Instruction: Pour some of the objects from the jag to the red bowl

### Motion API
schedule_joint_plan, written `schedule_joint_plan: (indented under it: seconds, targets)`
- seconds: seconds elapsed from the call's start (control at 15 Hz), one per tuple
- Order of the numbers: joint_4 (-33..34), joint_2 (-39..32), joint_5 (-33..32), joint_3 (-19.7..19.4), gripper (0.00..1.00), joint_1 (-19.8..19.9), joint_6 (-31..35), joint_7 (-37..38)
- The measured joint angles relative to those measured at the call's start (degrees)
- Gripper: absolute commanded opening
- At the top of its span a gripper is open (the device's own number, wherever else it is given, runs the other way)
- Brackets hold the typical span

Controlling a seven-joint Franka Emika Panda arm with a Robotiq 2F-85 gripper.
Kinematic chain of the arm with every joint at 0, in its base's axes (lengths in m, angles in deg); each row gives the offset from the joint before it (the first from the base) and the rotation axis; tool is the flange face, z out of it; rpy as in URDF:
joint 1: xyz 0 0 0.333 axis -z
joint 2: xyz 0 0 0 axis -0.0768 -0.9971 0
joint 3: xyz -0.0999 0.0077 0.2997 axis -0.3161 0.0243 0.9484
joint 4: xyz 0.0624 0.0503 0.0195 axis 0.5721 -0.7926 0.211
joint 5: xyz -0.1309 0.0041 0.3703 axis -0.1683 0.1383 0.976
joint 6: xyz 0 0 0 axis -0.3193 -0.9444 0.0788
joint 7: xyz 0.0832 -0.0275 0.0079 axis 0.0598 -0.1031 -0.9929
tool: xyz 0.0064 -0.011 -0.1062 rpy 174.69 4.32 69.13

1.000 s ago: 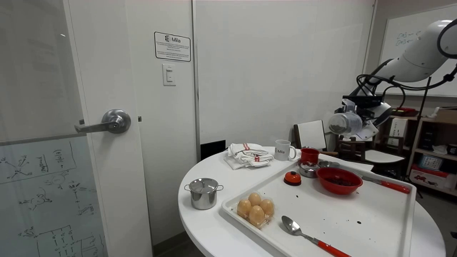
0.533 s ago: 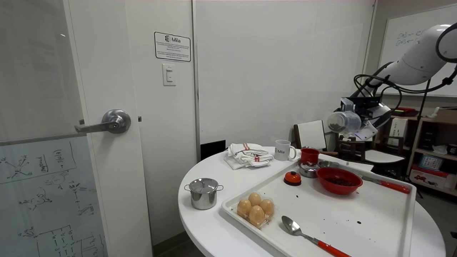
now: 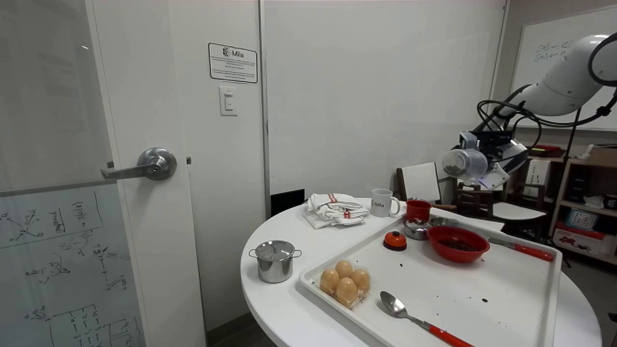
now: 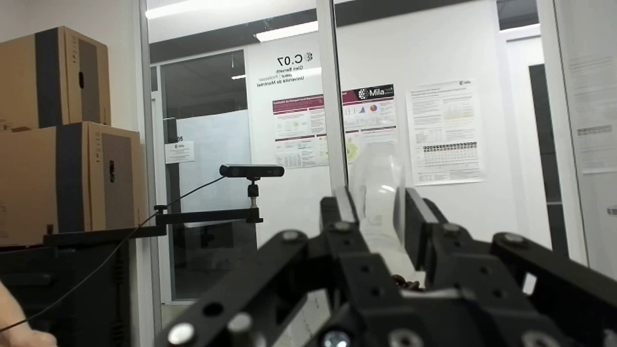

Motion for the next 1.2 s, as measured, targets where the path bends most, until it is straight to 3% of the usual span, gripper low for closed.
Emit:
schedule_joint_plan:
  seconds: [1.2]
  targets:
    - [2.4,-2.0,1.5,1.4,0.10,1.5,-3.2,3.5]
